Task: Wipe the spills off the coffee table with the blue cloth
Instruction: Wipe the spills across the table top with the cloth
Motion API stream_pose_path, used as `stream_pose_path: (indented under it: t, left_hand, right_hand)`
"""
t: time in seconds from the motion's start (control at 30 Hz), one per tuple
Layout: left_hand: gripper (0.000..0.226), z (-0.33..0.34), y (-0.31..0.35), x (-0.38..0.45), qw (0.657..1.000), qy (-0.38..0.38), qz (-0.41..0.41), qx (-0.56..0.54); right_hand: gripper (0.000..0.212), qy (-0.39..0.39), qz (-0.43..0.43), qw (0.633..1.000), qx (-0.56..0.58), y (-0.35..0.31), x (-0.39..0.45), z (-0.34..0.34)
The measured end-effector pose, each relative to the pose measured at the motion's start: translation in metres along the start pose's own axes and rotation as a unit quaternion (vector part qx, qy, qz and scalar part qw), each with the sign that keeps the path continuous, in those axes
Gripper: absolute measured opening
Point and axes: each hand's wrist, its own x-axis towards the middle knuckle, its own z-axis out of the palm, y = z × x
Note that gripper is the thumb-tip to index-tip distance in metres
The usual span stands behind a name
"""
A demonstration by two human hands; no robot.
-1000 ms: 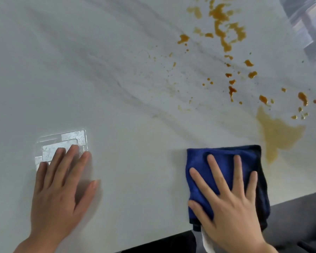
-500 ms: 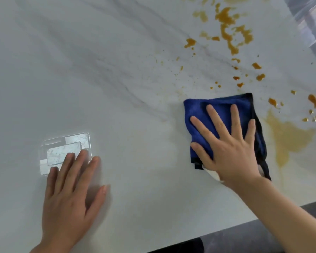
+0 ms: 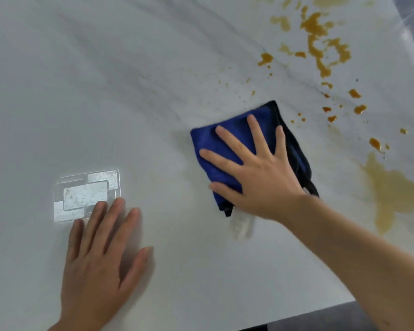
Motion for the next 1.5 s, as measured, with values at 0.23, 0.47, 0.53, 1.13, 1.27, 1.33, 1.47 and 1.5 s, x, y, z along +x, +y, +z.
stream_pose_path:
  t: [0.23,0.47,0.53,1.13,1.27,1.33,1.47,1.5]
  left_hand:
    - [0.064,0.002,-0.002,-0.002,1.0,0.016,0.011,0.007]
    - [0.066,-0.001,0.001,0.0,1.0,0.005,-0.006,-0.005]
    - [0.065,0.001,0.002,0.0,1.0,0.011,-0.002,-0.005]
    - [0.055,0.002,0.0,0.002,0.998,0.057,0.021,0.003]
    - [0.055,0.004,-0.001,0.002,0.998,0.059,0.021,0.004]
    - [0.055,0.005,-0.002,0.002,0.998,0.061,0.021,0.003]
    - [0.054,0.005,-0.003,0.003,0.998,0.057,0.015,0.003]
    - [0.054,0.006,-0.003,0.002,0.998,0.053,0.014,0.006]
  right_hand:
    - [0.061,0.011,0.063,0.998,-0.005,0.047,0.027,-0.003]
    - [0.054,0.008,0.132,0.991,0.034,0.052,-0.023,0.001]
    - [0.052,0.008,0.101,0.995,0.027,0.042,-0.039,0.001]
    - [0.057,0.025,0.121,0.992,0.025,0.062,0.08,-0.012]
    - [0.057,-0.008,0.171,0.985,0.026,0.063,0.061,-0.006]
    - [0.052,-0.004,0.155,0.987,0.04,0.05,0.046,-0.004]
    - [0.049,-0.018,0.079,0.996,0.037,0.031,0.032,-0.003]
    - [0.049,-0.023,0.06,0.998,0.025,0.03,0.035,-0.002]
